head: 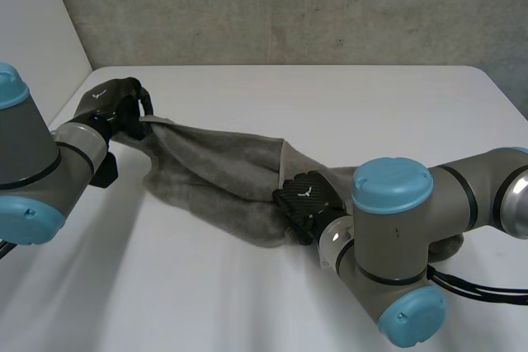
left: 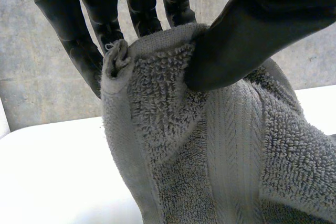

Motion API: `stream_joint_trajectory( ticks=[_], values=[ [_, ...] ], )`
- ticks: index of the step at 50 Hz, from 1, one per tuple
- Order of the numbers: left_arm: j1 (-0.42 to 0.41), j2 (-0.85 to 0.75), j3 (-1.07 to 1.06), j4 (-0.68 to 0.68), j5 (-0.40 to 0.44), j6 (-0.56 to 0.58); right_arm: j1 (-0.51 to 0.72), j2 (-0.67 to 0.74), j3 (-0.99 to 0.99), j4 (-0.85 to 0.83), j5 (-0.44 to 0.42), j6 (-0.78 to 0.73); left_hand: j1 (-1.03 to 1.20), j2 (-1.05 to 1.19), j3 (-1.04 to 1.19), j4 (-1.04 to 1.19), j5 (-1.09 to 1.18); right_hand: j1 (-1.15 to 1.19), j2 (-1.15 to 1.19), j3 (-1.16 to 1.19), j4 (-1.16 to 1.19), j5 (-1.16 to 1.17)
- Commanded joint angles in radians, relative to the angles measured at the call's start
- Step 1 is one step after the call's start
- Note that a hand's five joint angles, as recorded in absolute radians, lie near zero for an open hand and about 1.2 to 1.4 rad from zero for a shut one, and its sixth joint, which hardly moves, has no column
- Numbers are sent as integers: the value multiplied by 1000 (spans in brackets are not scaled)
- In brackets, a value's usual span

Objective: Fold the towel.

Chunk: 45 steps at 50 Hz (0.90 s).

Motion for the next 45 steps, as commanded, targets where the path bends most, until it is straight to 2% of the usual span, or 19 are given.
stream_joint_trajectory(
  ticks=[1,2,3,4,9,15,18,20,22,23,26,28,31,33,34,36,37,39,45],
  values=[
    [0,0,0,0,0,0,-5,5,12,-37,20,-55,-78,-124,-148,-124,-272,273,270,273,273,278],
    [0,0,0,0,0,0,-8,3,12,-38,25,-56,-78,-124,-148,-124,-272,423,419,423,423,428],
    [0,0,0,0,0,0,-9,3,12,-38,25,-56,-78,-124,-148,-124,-272,424,421,424,424,429],
    [0,0,0,0,0,0,-12,0,11,-38,28,-56,-78,-124,-148,-124,-272,542,539,542,542,547],
    [2,3,3,-1,0,0,-22,-37,12,-37,28,-54,-78,-124,-148,-124,-272,543,540,543,543,549],
    [9,16,17,-8,3,6,-42,-229,6,-11,20,-46,-78,-124,-148,-124,-272,543,540,543,543,549],
    [23,62,18,-6,5,17,-113,-322,-6,24,5,-54,-78,-124,-148,-124,-272,543,540,543,543,549],
    [31,89,20,-6,6,20,-151,-365,-17,64,-17,-57,-78,-124,-148,-124,-272,543,540,543,543,549],
    [43,124,28,-9,12,23,-209,-413,-63,182,-89,-60,-78,-124,-148,-124,-272,543,540,543,543,549],
    [43,124,28,-9,12,23,-209,-413,-63,182,-89,-60,-78,-124,-148,-124,-272,543,540,543,543,549],
    [45,162,35,-32,14,25,-266,-422,-124,325,-170,-69,-78,-124,-148,-124,-272,543,540,543,543,549],
    [48,205,38,-64,18,34,-356,-426,-183,456,-233,-95,-78,-124,-148,-124,-272,543,540,543,543,549],
    [48,216,40,-81,18,51,-409,-427,-203,509,-253,-120,-78,-124,-148,-124,-272,543,540,543,543,549],
    [48,217,40,-106,18,124,-490,-417,-229,581,-282,-178,-78,-124,-148,-124,-272,543,540,543,543,549],
    [48,217,40,-106,18,124,-490,-417,-229,581,-282,-178,-78,-124,-148,-124,-272,543,540,543,543,549],
    [42,202,32,-129,17,240,-502,-390,-243,615,-285,-241,-78,-124,-148,-124,-272,543,540,543,543,549],
    [42,202,32,-129,17,241,-502,-390,-243,615,-285,-241,-78,-124,-148,-124,-272,543,540,543,543,549],
    [29,149,25,-143,15,369,-501,-327,-247,635,-276,-302,-78,-124,-148,-124,-272,543,540,543,543,549],
    [-7,23,51,-184,9,488,-489,-235,-264,646,-248,-353,-78,-124,-148,-124,-272,543,540,543,543,549]
  ],
)
